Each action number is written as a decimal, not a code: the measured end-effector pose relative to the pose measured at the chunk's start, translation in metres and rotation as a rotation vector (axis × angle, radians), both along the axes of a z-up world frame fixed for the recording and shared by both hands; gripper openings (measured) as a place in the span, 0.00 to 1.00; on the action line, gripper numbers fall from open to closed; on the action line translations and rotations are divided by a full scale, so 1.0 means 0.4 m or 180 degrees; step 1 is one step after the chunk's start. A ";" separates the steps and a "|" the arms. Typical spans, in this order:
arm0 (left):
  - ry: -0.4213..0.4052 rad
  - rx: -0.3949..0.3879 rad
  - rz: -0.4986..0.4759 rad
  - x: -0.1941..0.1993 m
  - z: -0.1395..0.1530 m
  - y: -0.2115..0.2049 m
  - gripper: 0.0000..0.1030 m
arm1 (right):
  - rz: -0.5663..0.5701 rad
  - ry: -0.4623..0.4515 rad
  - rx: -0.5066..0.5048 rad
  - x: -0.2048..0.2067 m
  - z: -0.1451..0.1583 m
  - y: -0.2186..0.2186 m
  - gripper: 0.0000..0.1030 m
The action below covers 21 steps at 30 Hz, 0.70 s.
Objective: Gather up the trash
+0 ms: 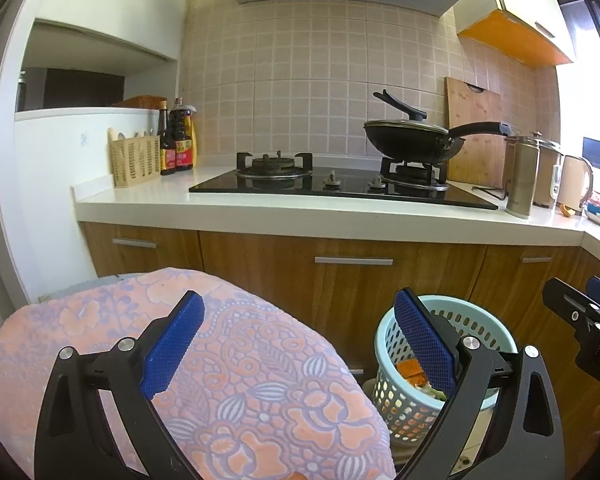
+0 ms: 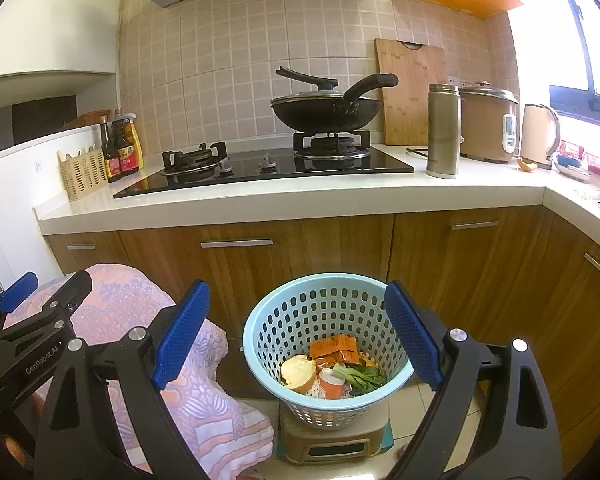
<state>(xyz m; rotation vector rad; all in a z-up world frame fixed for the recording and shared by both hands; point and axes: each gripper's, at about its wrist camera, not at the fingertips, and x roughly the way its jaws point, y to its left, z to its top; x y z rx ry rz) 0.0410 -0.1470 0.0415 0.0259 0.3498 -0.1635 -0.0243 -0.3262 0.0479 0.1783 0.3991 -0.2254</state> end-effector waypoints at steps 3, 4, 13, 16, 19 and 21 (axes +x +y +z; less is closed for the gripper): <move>0.0000 -0.0006 -0.0006 0.001 0.001 0.000 0.90 | -0.0003 -0.0004 -0.0003 0.000 0.001 0.001 0.82; 0.0000 -0.0014 -0.0008 0.001 0.001 -0.002 0.90 | -0.0002 -0.0005 -0.0002 0.000 0.001 0.001 0.82; -0.0022 -0.0093 0.0064 -0.005 0.006 0.008 0.90 | 0.0023 0.0006 -0.0010 0.006 0.003 0.012 0.82; -0.0028 -0.0145 0.0067 -0.007 0.009 0.013 0.90 | 0.0040 0.0004 -0.0016 0.007 0.003 0.016 0.82; 0.0015 -0.0157 0.0041 -0.002 0.006 0.008 0.93 | 0.0058 0.0000 -0.0015 0.005 0.004 0.018 0.82; 0.0051 -0.0170 0.0007 0.001 0.001 0.004 0.93 | 0.0060 -0.0011 -0.0008 0.001 0.006 0.016 0.82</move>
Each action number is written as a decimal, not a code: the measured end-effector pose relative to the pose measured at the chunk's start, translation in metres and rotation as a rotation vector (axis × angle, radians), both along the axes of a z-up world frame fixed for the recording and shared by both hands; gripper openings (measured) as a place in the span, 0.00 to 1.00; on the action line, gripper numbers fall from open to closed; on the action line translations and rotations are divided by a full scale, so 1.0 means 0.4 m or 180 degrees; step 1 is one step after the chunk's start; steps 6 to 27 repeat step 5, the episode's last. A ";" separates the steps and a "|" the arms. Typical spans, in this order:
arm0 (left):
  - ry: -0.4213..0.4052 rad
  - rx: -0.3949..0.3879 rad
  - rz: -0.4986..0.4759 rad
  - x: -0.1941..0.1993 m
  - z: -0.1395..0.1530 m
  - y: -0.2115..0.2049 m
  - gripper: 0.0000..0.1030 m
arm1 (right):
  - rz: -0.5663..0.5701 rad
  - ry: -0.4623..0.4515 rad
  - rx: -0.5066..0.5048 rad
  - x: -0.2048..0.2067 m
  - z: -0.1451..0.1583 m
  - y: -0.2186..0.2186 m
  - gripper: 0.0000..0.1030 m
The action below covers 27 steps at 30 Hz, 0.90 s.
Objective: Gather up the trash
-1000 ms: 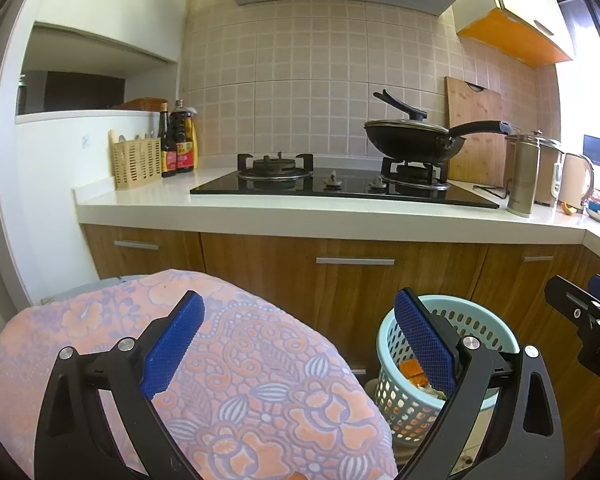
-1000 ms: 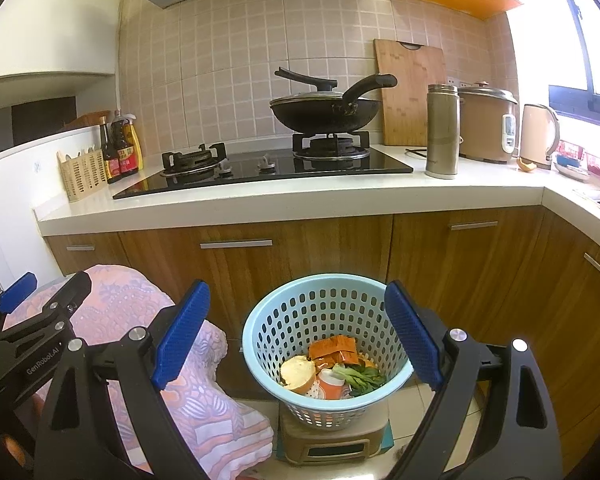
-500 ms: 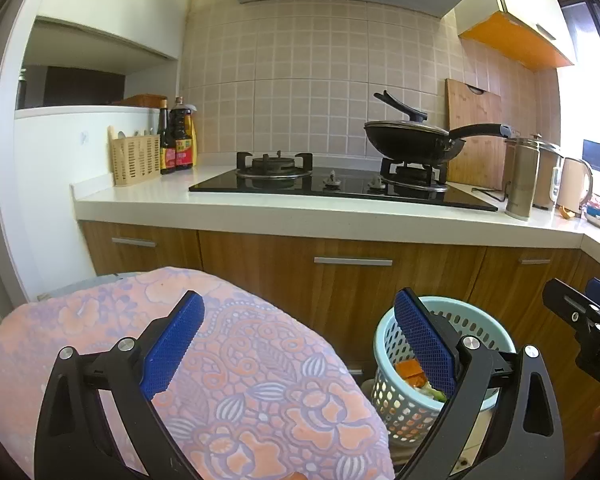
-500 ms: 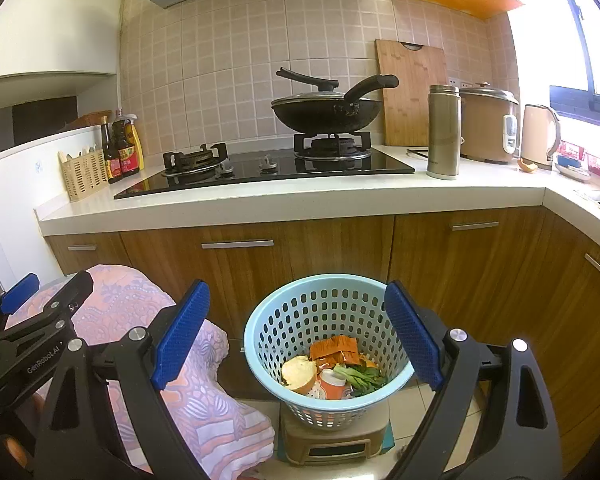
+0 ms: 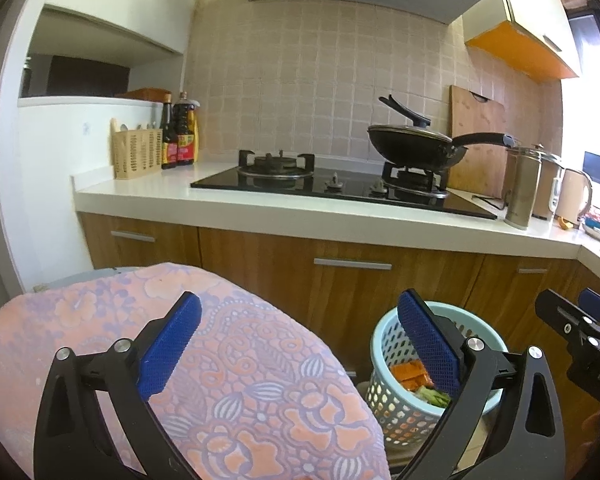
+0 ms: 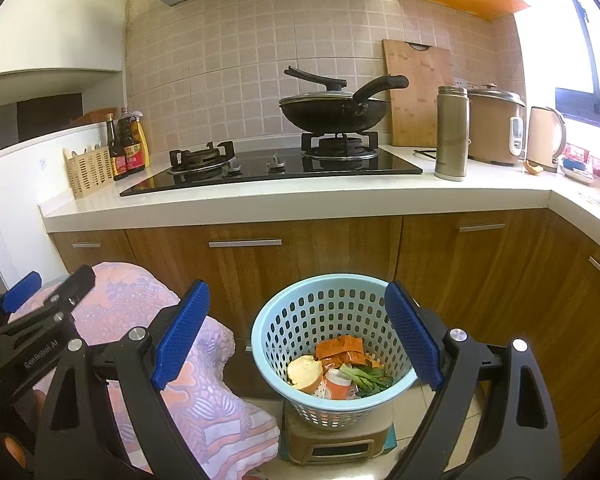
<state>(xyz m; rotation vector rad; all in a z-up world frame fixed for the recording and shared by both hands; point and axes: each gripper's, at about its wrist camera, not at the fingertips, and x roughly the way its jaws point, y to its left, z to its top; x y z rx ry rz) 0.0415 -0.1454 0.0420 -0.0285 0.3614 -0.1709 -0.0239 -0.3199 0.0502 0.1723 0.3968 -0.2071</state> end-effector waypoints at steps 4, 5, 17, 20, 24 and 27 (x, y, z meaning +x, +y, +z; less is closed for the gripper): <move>0.0009 -0.0021 -0.0005 0.004 -0.003 0.005 0.93 | -0.0022 -0.0025 0.0026 -0.008 0.004 -0.009 0.82; 0.0019 -0.0037 -0.0012 0.004 -0.005 0.005 0.93 | -0.0028 -0.0029 0.0036 -0.010 0.005 -0.010 0.82; 0.0019 -0.0037 -0.0012 0.004 -0.005 0.005 0.93 | -0.0028 -0.0029 0.0036 -0.010 0.005 -0.010 0.82; 0.0019 -0.0037 -0.0012 0.004 -0.005 0.005 0.93 | -0.0028 -0.0029 0.0036 -0.010 0.005 -0.010 0.82; 0.0019 -0.0037 -0.0012 0.004 -0.005 0.005 0.93 | -0.0028 -0.0029 0.0036 -0.010 0.005 -0.010 0.82; 0.0019 -0.0037 -0.0012 0.004 -0.005 0.005 0.93 | -0.0028 -0.0029 0.0036 -0.010 0.005 -0.010 0.82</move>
